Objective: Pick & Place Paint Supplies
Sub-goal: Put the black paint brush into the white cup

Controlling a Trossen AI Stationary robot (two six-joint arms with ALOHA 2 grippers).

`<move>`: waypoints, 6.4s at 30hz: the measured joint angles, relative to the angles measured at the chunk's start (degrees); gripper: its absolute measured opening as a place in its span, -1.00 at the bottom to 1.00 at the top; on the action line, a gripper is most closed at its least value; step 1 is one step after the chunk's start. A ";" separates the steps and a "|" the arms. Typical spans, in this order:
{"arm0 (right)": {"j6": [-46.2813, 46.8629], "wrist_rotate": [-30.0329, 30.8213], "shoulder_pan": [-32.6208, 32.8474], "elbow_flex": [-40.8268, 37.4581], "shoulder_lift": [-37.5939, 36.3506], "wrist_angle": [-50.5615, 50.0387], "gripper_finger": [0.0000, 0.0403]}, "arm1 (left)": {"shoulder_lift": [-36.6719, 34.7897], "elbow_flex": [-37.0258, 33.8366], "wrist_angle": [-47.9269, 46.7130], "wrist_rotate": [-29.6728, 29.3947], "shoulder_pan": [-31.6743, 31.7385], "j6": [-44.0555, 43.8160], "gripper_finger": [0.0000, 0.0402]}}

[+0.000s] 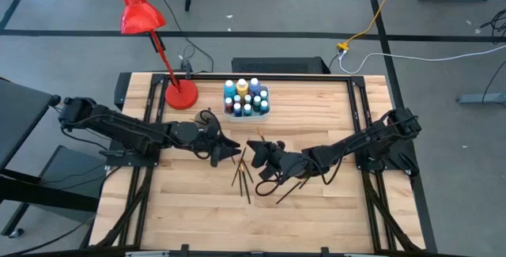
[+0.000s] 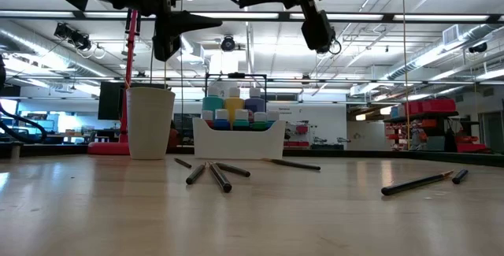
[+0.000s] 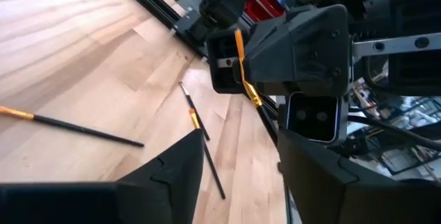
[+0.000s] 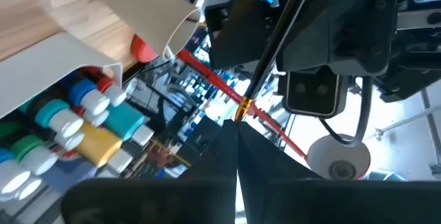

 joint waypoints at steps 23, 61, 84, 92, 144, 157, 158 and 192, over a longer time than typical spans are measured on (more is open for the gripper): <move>-3.05 -1.21 -0.45 0.00 0.00 -0.90 -1.00 | 5.99 0.02 7.76 2.53 0.15 -2.50 0.07; -4.80 0.22 -3.98 0.07 0.00 2.41 -1.00 | 5.99 0.00 7.64 1.00 1.99 -6.66 0.00; -2.81 0.07 -3.98 0.07 0.00 1.83 -0.98 | 6.16 0.00 6.71 2.35 3.34 -2.95 -0.84; 0.78 -4.60 -4.00 0.07 0.02 0.75 -0.69 | 6.16 0.00 5.43 2.65 3.34 -2.29 -0.91; 113.24 -31.39 -5.64 0.00 0.02 -19.94 -0.43 | -6.01 -2.95 -31.46 -61.51 0.18 10.41 -0.86; 129.56 -31.39 -5.64 0.02 0.02 -32.89 -0.43 | -1.84 -2.95 -31.16 -60.31 0.59 9.06 -0.48; 131.12 -31.37 -5.64 0.02 0.02 -34.77 -0.43 | -1.84 -2.95 -31.15 -60.31 0.59 9.15 -0.45; 183.34 -13.54 -12.29 -14.38 -25.00 -84.37 -0.43 | -2.23 6.91 -13.41 -61.28 -16.67 31.48 -0.38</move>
